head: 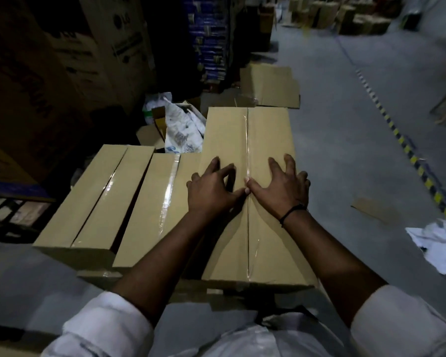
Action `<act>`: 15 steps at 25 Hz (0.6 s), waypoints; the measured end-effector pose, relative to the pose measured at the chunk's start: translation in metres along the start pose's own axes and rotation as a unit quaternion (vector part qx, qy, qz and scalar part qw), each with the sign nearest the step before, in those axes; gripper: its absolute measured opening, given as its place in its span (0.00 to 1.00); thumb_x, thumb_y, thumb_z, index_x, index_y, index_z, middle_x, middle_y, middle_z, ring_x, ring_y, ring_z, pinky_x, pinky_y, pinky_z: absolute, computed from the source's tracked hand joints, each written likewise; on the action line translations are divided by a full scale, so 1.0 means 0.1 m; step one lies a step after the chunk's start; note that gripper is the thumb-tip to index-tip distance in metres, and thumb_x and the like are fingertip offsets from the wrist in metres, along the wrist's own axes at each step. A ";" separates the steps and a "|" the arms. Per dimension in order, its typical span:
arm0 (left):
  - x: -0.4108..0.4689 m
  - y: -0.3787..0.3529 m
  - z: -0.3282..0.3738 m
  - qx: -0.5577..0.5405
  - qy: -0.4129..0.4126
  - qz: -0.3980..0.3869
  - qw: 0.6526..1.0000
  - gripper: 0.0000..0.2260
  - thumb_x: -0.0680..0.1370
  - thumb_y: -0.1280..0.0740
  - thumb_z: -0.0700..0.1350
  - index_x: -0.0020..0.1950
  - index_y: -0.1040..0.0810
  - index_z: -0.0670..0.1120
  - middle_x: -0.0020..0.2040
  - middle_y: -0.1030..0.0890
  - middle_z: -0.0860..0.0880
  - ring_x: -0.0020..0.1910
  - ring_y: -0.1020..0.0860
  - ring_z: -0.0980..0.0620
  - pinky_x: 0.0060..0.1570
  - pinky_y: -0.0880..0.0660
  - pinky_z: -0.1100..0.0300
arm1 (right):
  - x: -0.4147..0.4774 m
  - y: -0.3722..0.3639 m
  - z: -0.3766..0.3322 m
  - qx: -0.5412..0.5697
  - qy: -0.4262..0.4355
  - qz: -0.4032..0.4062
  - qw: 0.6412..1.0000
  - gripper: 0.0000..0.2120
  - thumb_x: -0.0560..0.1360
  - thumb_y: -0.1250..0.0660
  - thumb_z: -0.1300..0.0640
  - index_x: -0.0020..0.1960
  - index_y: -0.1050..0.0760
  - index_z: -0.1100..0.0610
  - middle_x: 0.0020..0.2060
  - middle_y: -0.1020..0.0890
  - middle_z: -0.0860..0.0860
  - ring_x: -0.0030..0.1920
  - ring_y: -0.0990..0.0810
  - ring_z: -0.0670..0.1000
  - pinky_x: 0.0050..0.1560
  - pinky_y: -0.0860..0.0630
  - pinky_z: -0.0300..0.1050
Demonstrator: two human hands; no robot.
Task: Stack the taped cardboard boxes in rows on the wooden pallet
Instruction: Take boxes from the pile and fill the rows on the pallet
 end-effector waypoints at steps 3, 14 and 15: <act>-0.29 0.20 -0.01 -0.007 0.030 0.031 0.999 0.33 0.69 0.31 0.73 0.72 0.29 0.64 0.81 0.37 0.52 0.68 0.28 0.31 0.65 0.30 0.41 | -0.16 0.15 -0.14 0.006 0.049 0.016 0.999 0.43 0.71 0.41 0.23 0.80 0.38 0.45 0.81 0.45 0.52 0.71 0.36 0.66 0.69 0.35 0.60; -1.83 0.83 0.21 0.056 0.212 0.166 0.961 0.37 0.71 0.35 0.76 0.77 0.32 0.64 0.82 0.40 0.54 0.73 0.33 0.33 0.71 0.35 0.37 | -1.00 0.56 -0.56 0.076 0.245 -0.018 0.966 0.43 0.70 0.43 0.22 0.79 0.37 0.44 0.80 0.43 0.51 0.74 0.37 0.65 0.71 0.34 0.64; -2.01 0.84 0.24 0.062 0.230 0.171 0.956 0.36 0.71 0.35 0.75 0.77 0.33 0.64 0.83 0.40 0.54 0.74 0.34 0.34 0.71 0.36 0.37 | -1.13 0.56 -0.57 0.082 0.260 -0.024 0.962 0.43 0.70 0.43 0.22 0.79 0.36 0.44 0.80 0.42 0.52 0.74 0.37 0.65 0.71 0.34 0.64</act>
Point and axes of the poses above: each hand's wrist, its own x-axis towards the middle knuckle, its own y-axis out of the back of the hand, z = x × y, the point moved 1 cm from there along x, towards the middle knuckle
